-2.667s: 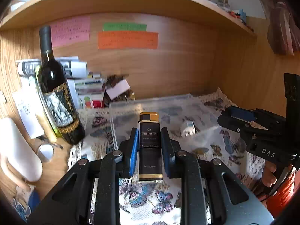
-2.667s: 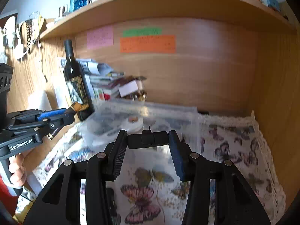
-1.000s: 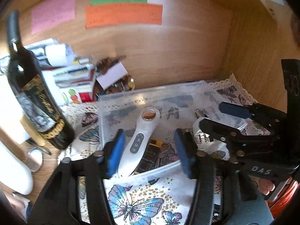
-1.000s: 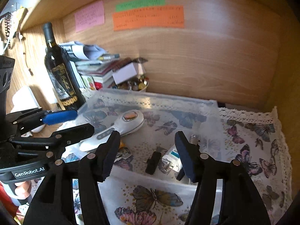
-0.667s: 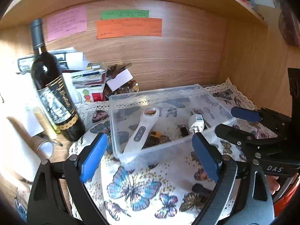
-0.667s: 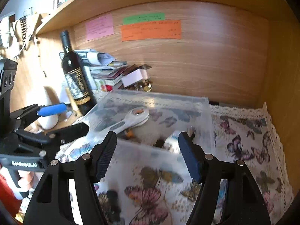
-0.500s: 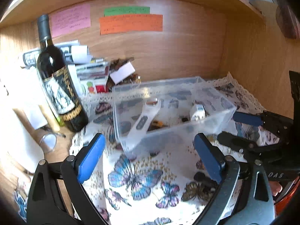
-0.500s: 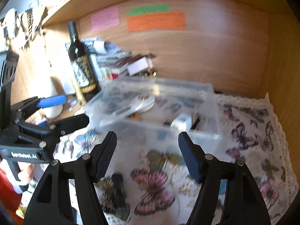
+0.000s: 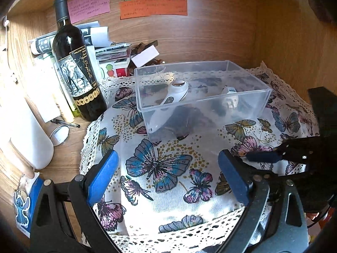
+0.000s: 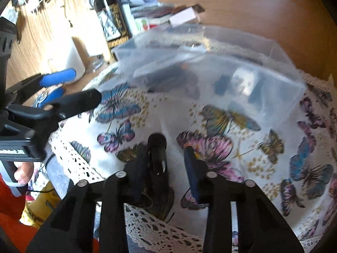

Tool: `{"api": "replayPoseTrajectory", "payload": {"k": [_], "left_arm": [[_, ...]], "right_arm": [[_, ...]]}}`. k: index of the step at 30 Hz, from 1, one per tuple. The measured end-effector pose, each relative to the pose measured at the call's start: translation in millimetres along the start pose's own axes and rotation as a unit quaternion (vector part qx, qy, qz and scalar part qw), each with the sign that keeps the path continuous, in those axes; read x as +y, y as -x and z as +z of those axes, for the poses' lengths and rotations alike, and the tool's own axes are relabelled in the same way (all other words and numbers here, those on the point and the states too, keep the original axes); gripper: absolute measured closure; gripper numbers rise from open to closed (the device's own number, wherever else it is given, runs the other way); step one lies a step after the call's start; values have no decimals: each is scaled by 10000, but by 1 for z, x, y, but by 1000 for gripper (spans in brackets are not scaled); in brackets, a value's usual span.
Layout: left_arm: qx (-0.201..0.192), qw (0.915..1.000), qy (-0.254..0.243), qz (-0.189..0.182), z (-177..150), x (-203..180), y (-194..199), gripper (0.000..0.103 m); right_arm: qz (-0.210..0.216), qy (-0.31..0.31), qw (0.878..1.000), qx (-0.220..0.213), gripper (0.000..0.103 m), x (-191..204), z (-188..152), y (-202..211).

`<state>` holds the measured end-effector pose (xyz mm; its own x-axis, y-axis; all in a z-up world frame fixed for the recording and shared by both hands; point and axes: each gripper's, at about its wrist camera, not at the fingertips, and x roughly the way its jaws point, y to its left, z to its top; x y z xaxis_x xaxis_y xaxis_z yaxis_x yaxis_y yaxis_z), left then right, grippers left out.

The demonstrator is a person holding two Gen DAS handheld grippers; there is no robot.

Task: Organize rigid objects
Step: 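Grasp the round black tin with the left tool while the right tool grasps the small black cylinder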

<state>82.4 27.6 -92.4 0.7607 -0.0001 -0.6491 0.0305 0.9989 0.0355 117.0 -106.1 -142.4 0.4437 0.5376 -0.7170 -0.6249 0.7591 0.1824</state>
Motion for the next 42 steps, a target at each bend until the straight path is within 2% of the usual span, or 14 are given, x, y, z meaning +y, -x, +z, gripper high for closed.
{"api": "replayPoseTrajectory", "payload": {"k": [1, 3, 15, 21, 23, 25, 26, 27, 28, 33, 42], "left_arm": [[-5, 10000, -2, -20, -1, -1, 1, 6], [0, 10000, -1, -71, -1, -3, 1, 6], [185, 9977, -80, -644, -11, -35, -3, 6], [347, 9957, -229, -825, -25, -61, -10, 7], [387, 9949, -238, -901, -29, -66, -13, 18], [513, 9938, -254, -952, -34, -71, -17, 40], [561, 9932, -248, -991, -37, -71, -18, 46], [616, 9923, -238, -1048, -38, -72, -20, 60], [691, 9913, -219, -1103, -41, -72, -22, 70], [576, 9924, -154, -1074, -38, -67, -19, 69], [88, 9967, -21, -809, 2, -42, -6, 69]], "right_arm": [[106, -51, 9999, -3, 76, -1, -1, 0], [211, -130, 9997, 10, 89, -3, 0, 1], [-393, -478, 9958, -680, 89, -26, 0, 44], [-571, -601, 9932, -820, 89, -35, -4, 54], [-571, -637, 9929, -828, 89, -37, -5, 55], [-570, -655, 9927, -832, 89, -37, -6, 55], [-571, -655, 9927, -838, 89, -37, -7, 56], [-572, -651, 9926, -847, 89, -37, -8, 57], [-576, -646, 9925, -857, 89, -36, -9, 57], [-592, -579, 9923, -921, 89, -32, -7, 59], [-578, -470, 9895, -1242, 89, -28, 8, 70]]}}
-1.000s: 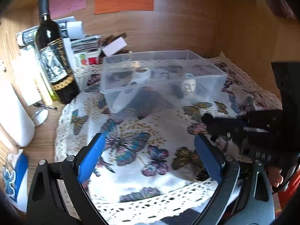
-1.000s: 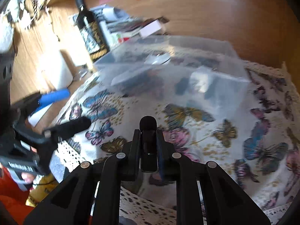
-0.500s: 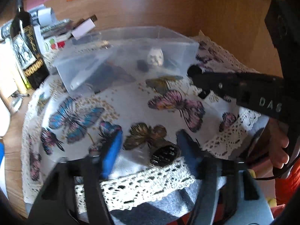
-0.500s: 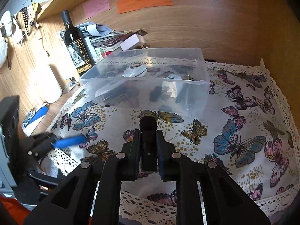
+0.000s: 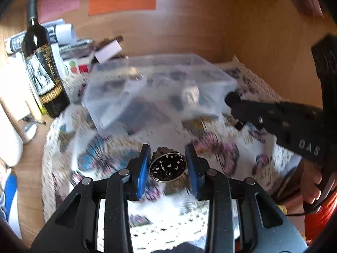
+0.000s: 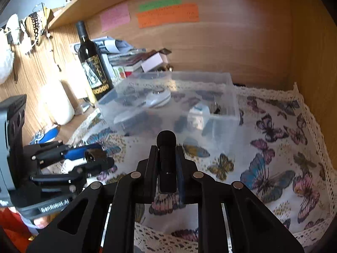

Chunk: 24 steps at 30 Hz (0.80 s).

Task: Organize rigid objects
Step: 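Grasp the round black tin with the left tool while the right tool grasps the small black cylinder, then place the black tin and black cylinder into the clear box and release both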

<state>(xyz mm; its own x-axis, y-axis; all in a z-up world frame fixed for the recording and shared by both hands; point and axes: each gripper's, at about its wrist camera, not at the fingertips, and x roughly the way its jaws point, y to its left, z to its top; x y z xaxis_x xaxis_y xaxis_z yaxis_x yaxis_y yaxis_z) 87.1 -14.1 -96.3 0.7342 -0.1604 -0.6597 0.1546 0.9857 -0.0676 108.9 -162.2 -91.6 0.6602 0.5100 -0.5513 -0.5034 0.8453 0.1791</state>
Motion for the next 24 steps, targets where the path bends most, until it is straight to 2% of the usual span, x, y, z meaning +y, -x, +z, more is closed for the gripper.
{"api": "replayPoseTrajectory", "payload": {"k": [14, 20, 24], "left_arm": [[-462, 9985, 49, 288, 74, 33, 1, 69], [-516, 9982, 122, 280, 92, 40, -11, 69], [-375, 9990, 134, 217, 99, 41, -32, 69]], "right_arm": [[-44, 132, 9983, -566, 89, 0, 49, 0], [-60, 138, 9976, -670, 89, -4, 72, -12], [-57, 140, 9983, -554, 89, -4, 81, -32]]}}
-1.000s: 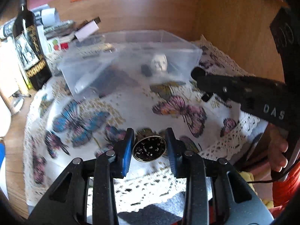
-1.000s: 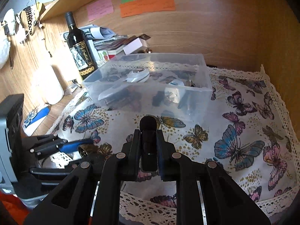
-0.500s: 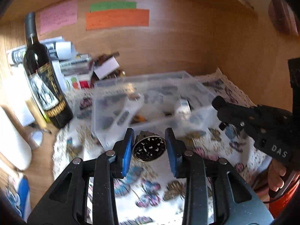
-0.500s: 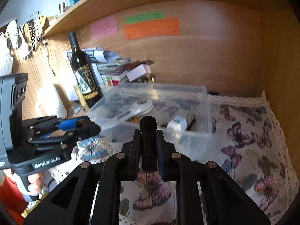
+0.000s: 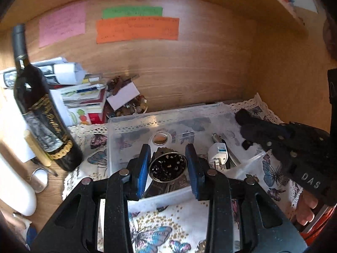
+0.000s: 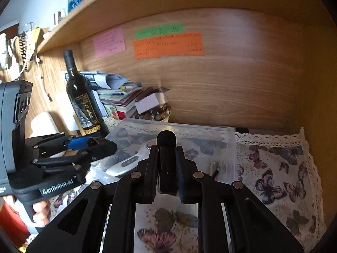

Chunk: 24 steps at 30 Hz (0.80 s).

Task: Organize rigid objects
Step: 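Place the black tin and black cylinder into the clear box and release both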

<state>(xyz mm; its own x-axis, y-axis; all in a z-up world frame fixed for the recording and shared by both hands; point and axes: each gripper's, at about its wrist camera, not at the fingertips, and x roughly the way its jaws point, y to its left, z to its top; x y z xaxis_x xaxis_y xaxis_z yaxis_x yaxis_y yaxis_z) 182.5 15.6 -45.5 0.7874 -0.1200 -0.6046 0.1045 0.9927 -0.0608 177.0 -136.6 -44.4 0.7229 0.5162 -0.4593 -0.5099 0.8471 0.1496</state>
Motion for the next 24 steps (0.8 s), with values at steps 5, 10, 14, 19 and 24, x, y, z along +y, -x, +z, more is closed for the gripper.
{"api": "replayPoseTrajectory", "payload": {"k": [5, 10, 14, 19, 24], "left_arm": [[286, 9995, 1, -96, 0, -1, -30, 69], [468, 9988, 15, -129, -5, 2, -50, 69], [627, 9979, 43, -147, -8, 4, -59, 69], [646, 9977, 124, -184, -9, 6, -58, 69], [391, 9991, 89, -137, -5, 4, -36, 69]], "right_arm": [[52, -54, 9991, 410, 89, -1, -5, -37], [32, -95, 9972, 746, 89, -3, -16, -64], [102, -98, 9950, 990, 89, -3, -22, -77], [105, -169, 9951, 964, 88, -6, -23, -75], [-2, -149, 9976, 675, 88, -6, -20, -53]]}}
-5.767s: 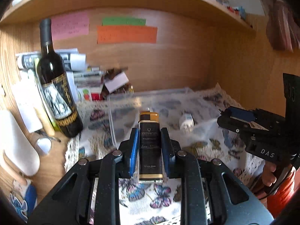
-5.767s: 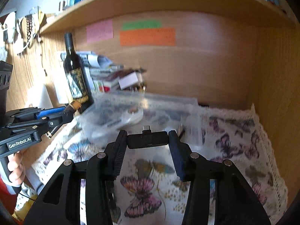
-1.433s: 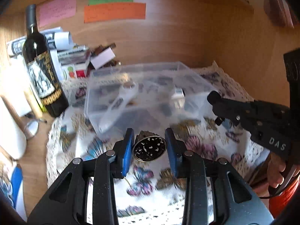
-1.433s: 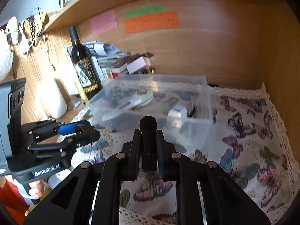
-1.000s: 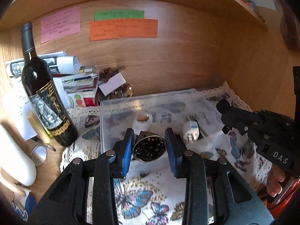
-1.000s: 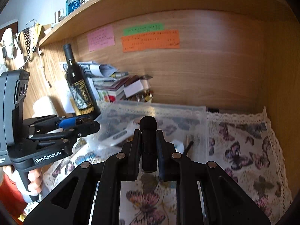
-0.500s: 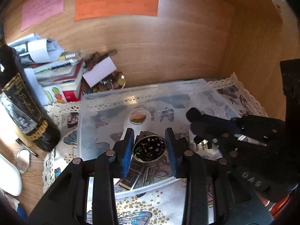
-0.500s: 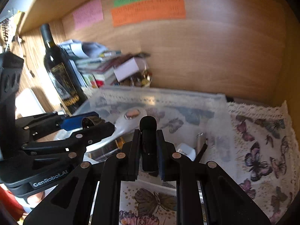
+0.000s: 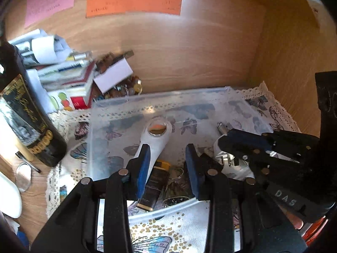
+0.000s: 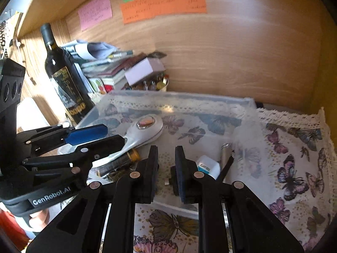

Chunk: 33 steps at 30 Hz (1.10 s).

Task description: Organize rigid objects

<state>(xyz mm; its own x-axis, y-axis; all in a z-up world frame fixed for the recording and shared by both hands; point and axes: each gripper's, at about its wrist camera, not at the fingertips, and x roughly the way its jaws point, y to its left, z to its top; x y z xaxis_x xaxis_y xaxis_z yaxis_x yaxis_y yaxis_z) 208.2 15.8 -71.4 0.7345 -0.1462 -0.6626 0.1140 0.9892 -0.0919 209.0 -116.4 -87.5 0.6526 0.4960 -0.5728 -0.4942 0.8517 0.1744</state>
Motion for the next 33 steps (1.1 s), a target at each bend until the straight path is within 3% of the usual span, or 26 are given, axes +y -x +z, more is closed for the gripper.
{"api": "replayPoseTrajectory", "payload": {"k": [7, 10, 13, 16, 18, 21, 27, 33], "left_arm": [[-536, 9984, -113, 163, 0, -9, 47, 62], [-760, 9967, -147, 233, -2, -14, 67, 56], [-1075, 9935, -196, 310, -7, -22, 90, 47], [-1333, 9902, -210, 362, -14, -28, 110, 35], [-1445, 9886, -204, 378, -18, -31, 120, 30], [-1623, 9857, -169, 425, -25, -34, 136, 20], [-1982, 9777, -251, 644, -42, -44, 162, 3], [-2086, 9756, -233, 649, -53, -49, 173, 1]], "right_arm": [[-107, 67, 9986, -514, 87, 6, 0, 45], [-127, 54, 9969, -779, 82, 8, -3, 68], [-210, 65, 9943, -1043, 73, 10, -8, 91], [-292, 113, 9912, -1285, 55, 15, -13, 109], [-381, 141, 9882, -1473, 37, 19, -19, 120], [-541, 143, 9836, -1713, 23, 25, -26, 133], [-629, 57, 9800, -1885, 7, 28, -38, 148], [-671, -29, 9771, -2018, 1, 30, -49, 160]]}}
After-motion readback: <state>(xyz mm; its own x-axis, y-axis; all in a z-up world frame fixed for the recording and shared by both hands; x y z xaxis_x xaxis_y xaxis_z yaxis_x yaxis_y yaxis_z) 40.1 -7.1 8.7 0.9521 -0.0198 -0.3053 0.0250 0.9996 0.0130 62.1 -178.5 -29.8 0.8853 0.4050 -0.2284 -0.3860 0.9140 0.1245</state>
